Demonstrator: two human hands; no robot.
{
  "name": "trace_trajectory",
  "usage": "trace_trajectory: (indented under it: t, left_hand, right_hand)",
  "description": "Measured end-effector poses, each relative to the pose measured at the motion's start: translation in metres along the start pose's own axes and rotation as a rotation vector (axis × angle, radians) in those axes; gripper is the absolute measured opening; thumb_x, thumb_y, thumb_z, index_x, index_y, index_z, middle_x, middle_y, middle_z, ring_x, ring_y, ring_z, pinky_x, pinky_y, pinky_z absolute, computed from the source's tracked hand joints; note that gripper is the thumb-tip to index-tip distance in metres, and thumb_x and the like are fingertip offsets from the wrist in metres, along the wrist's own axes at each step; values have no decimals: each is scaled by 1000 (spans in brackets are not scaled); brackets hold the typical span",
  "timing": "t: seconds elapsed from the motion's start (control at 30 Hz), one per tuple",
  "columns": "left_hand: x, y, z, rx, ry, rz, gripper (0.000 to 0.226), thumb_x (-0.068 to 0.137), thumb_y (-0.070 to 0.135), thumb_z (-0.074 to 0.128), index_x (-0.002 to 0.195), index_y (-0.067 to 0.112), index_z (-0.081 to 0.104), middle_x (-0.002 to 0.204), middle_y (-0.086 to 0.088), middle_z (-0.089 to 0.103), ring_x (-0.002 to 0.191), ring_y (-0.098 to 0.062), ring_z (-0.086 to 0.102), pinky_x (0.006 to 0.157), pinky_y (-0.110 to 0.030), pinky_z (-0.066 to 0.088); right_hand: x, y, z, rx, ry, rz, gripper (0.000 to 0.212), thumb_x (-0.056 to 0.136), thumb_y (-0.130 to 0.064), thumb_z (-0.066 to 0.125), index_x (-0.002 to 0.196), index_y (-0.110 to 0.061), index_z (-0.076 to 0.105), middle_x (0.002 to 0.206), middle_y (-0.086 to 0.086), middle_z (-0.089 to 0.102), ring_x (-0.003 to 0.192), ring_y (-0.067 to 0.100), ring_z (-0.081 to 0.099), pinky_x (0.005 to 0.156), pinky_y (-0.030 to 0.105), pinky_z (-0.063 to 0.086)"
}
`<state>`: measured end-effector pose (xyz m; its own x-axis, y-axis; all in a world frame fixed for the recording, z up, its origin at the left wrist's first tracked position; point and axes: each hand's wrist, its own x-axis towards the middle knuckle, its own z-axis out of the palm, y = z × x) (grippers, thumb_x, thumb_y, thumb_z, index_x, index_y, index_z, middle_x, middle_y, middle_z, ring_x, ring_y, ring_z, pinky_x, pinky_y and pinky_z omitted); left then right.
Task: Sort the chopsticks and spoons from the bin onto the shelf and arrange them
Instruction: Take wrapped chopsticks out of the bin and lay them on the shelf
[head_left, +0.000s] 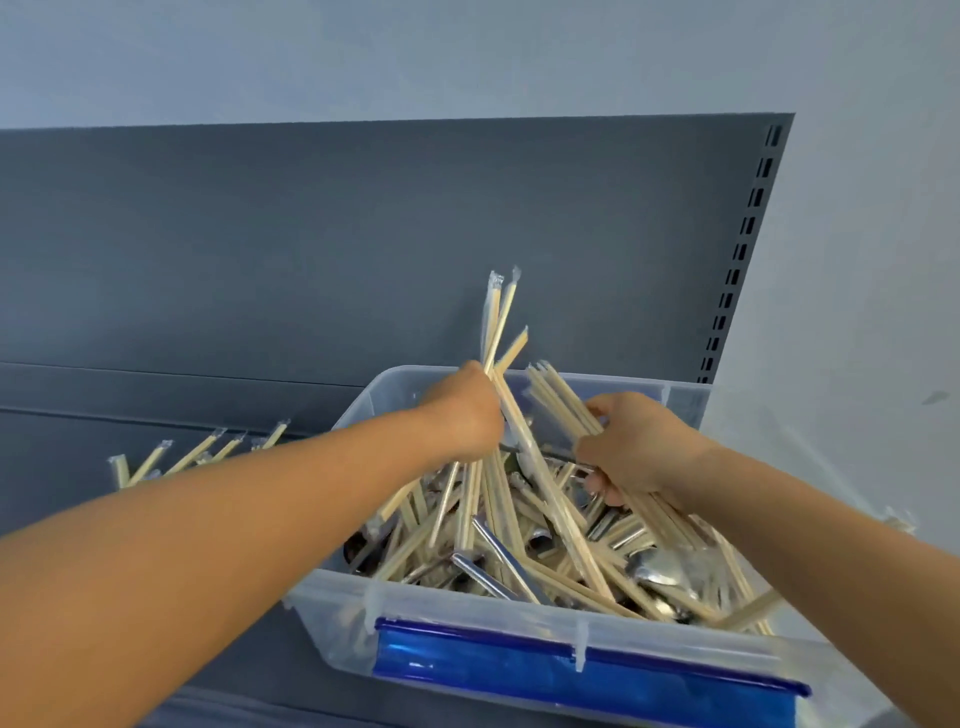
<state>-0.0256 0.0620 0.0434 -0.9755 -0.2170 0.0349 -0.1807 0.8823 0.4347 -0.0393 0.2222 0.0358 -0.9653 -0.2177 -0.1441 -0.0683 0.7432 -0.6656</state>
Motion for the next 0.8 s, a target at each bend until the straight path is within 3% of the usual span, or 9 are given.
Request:
trace_trajectory:
  t: [0.17,0.23,0.3,0.43,0.5,0.6,0.73,0.8]
  left_hand:
    - [3,-6,-25,52,14,20,23,93,5,49,116,5,45,110,-15,59,103,-31,60,66,-33,42]
    - [5,-13,-28,76,14,28,19,94,6,45,113,8,45,97,-10,59,87,-25,60,58,-28,38]
    - [6,-20,-30,70,25,32,18,95,8,41,113,9,43,86,-6,53,77,-23,57,58,-30,39]
    - [7,-28,-35,41,52,41,15,99,12,36,113,9,43,86,-8,50,79,-28,55,62,-34,41]
    - [5,-31,-36,41,54,44,12,99,12,37,109,9,44,87,-10,52,86,-32,60,61,-33,40]
    - [1,-33,-37,81,53,47,5,98,9,39,101,11,42,97,-14,58,96,-33,61,60,-33,41]
    - [4,-36,-45,77,138,54,9,100,15,35,103,12,43,75,-4,46,62,-19,47,49,-29,33]
    - [7,-35,-52,53,191,51,12,101,17,33,102,11,43,74,-4,45,59,-18,42,50,-31,33]
  right_hand:
    - [1,-15,-1,-113,15,28,19,88,-4,46,96,-5,63,73,14,73,62,29,68,73,40,59]
    - [1,-16,3,-177,28,51,19,86,-3,49,95,-1,65,76,16,74,73,33,72,77,45,58]
    - [3,-14,6,-191,52,63,17,82,0,52,95,0,63,76,16,73,72,33,71,75,46,59]
    - [6,-15,3,-168,119,90,14,82,-3,58,95,-2,63,84,18,72,69,28,69,76,41,59]
    - [6,-15,-1,-185,119,99,15,80,-2,60,94,-1,66,85,16,73,77,28,71,78,41,59]
    - [3,-12,0,-203,24,113,13,85,-3,55,95,3,62,80,12,72,70,24,71,72,35,60]
    - [3,-9,-2,-190,42,104,17,91,-5,46,107,-5,54,80,12,72,72,28,73,70,43,60]
    - [0,-14,-7,-144,89,54,19,91,-5,44,108,-9,51,84,15,69,69,29,71,62,39,60]
